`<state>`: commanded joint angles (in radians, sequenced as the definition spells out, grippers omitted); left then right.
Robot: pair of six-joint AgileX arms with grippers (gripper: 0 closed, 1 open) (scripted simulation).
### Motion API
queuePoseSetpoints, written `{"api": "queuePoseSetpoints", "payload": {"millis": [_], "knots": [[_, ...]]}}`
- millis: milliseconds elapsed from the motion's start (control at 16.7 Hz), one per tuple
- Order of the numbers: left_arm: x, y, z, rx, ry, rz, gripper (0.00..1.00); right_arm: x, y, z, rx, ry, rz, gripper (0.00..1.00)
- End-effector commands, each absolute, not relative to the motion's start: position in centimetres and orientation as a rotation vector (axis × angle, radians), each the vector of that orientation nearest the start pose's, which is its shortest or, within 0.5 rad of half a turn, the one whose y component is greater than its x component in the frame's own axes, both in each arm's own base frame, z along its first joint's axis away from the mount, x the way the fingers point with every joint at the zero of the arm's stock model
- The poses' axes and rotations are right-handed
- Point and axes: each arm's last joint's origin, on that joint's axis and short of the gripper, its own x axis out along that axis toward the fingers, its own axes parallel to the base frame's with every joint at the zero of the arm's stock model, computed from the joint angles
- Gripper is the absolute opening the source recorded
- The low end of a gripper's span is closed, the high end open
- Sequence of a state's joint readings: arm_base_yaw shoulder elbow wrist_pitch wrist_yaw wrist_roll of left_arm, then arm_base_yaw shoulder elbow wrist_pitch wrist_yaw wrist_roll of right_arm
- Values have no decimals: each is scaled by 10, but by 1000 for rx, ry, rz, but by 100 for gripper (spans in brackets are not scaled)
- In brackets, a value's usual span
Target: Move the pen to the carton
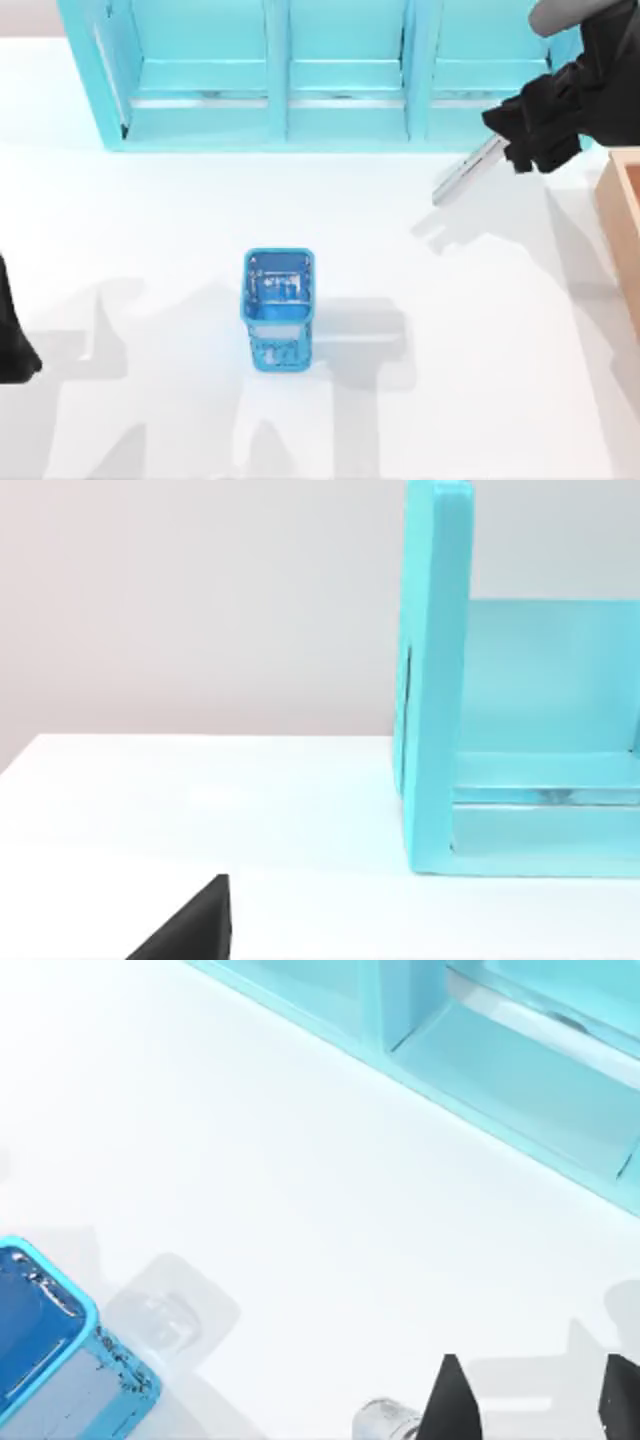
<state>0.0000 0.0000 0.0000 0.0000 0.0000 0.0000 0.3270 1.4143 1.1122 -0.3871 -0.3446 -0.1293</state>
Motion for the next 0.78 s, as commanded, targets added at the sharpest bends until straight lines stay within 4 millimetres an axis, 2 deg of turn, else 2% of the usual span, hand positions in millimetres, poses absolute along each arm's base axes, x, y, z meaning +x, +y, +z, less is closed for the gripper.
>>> {"api": "queuePoseSetpoints", "payload": {"millis": [180,420,600,780], "knots": [[106,-1,160,0,0,0,100,293,55,300,-171,756,524,0],[106,-1,160,0,0,0,100,268,-20,324,-205,908,305,0],[106,-1,160,0,0,0,100,246,-50,337,-226,970,208,0],[106,-1,160,0,0,0,100,239,-56,340,-234,986,183,0]]}}
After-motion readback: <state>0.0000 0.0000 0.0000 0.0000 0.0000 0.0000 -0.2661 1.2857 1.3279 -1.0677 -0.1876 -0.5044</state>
